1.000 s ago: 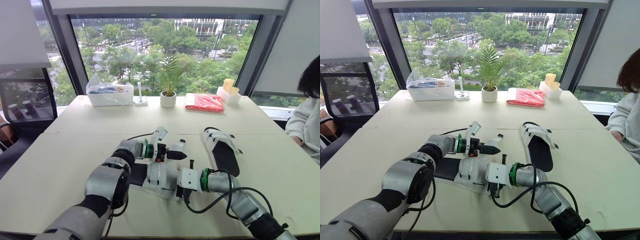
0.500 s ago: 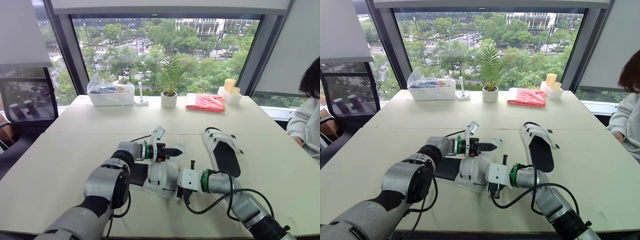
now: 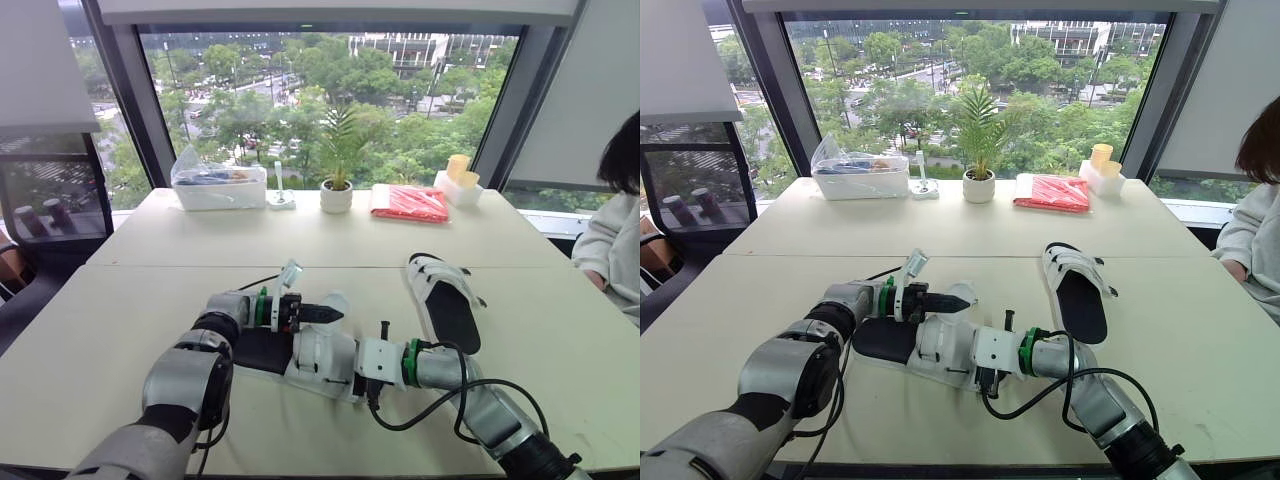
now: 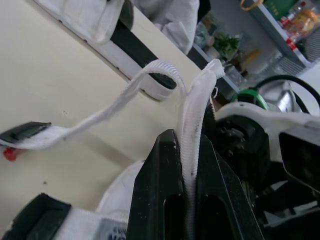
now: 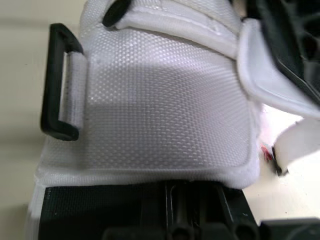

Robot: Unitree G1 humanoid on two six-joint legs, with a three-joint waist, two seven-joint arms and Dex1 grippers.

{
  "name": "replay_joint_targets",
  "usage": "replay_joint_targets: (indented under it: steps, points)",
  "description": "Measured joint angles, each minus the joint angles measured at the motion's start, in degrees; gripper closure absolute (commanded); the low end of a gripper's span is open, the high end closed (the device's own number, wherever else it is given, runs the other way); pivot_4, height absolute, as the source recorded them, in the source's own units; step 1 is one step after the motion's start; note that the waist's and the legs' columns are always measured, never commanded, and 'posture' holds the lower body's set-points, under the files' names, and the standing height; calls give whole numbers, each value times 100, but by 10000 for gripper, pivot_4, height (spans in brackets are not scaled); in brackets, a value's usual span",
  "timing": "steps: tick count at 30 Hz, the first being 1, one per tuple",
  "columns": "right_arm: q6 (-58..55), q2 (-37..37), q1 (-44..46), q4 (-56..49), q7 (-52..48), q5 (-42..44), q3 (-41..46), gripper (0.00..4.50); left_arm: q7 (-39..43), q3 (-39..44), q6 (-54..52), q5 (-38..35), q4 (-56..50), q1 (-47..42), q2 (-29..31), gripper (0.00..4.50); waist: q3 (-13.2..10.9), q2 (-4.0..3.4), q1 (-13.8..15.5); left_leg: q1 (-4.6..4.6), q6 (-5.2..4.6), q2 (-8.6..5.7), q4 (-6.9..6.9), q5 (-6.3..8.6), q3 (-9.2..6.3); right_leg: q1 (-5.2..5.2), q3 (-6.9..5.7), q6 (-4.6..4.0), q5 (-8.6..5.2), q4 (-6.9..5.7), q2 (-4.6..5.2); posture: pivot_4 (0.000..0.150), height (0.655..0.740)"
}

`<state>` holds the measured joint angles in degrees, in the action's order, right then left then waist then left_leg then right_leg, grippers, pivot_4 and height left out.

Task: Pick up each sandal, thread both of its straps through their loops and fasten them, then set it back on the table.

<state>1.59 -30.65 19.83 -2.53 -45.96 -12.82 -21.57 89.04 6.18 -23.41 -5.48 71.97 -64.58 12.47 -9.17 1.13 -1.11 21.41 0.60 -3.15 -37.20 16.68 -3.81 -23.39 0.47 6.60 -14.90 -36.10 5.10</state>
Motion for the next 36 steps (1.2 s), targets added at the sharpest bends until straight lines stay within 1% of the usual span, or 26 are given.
replay_joint_targets:
  steps: [5,6,7,9,12,13,14,17,19,22,28,32,36]
  points:
    - [25,20,42,34,0,0,-41,45000,63,-8,33,-208,-708,471,54,43527,0,0,-8,-1,2,4,1,-1,0,-2,5,0,0,-2,0,1500,7374]
    - [34,20,47,46,0,0,-43,45000,21,-7,28,-272,-828,564,52,40957,0,0,-7,-1,2,4,1,-1,0,-3,5,-1,0,-1,0,1500,7374]
    - [38,19,52,57,0,0,-43,45000,-63,-2,7,-335,-943,636,53,37777,0,0,-3,-1,1,4,1,-1,0,-2,6,-1,0,-2,0,1500,7374]
    - [39,16,52,77,0,0,-36,45000,-273,21,-19,-399,-1087,714,125,29839,1,-2,7,-3,0,4,-1,0,0,1,6,-1,1,-2,0,1500,7374]
    - [39,-7,51,98,0,0,-19,45000,-672,58,-83,-486,-1142,799,179,14530,6,-1,32,-6,-2,3,-11,1,-1,8,6,-2,1,-4,0,1500,7374]
    - [40,-8,51,108,0,0,-15,45000,-811,105,-137,-527,-1124,800,161,8417,7,0,34,-6,-2,3,-14,1,-1,10,6,-2,2,-5,0,1500,7374]
    - [42,-7,53,118,0,0,-15,45000,-935,158,-204,-578,-1091,792,142,3878,8,0,34,-7,-3,2,-16,1,-1,12,5,-2,2,-6,0,1500,7374]
    - [75,-7,79,155,-4,0,-18,45000,-1336,277,-469,-695,-680,564,74,3878,9,1,34,-7,-3,0,-19,1,-3,13,3,-2,2,-9,-1,1500,7374]
    - [102,-6,93,176,-6,0,-31,45000,-1466,330,-719,-745,-410,337,49,3878,9,1,31,-7,-4,-3,-20,1,-3,13,2,-2,2,-10,-1,1500,7374]
    - [125,-4,106,190,-6,0,-43,45000,-1464,350,-949,-756,-181,109,-7,3878,10,1,25,-7,-4,-4,-19,1,-3,13,2,-2,2,-11,-2,1500,7374]
    - [125,-4,111,198,-6,0,-45,45000,-1113,233,-1266,-698,7,-177,-30,3878,10,1,26,-7,-3,-5,-20,1,-3,13,1,-2,2,-11,-2,1500,7374]
    - [121,-1,101,192,-3,0,-45,45000,-1194,254,-1276,-706,9,-341,9,3878,10,1,25,-8,-3,-3,-20,0,-3,13,2,-2,2,-11,-2,1500,7374]
    - [118,5,79,176,7,0,-37,45000,-1384,382,-1324,-760,29,-359,217,3878,10,1,23,-7,-3,-2,-19,0,-4,11,2,-2,2,-11,-2,1500,7374]
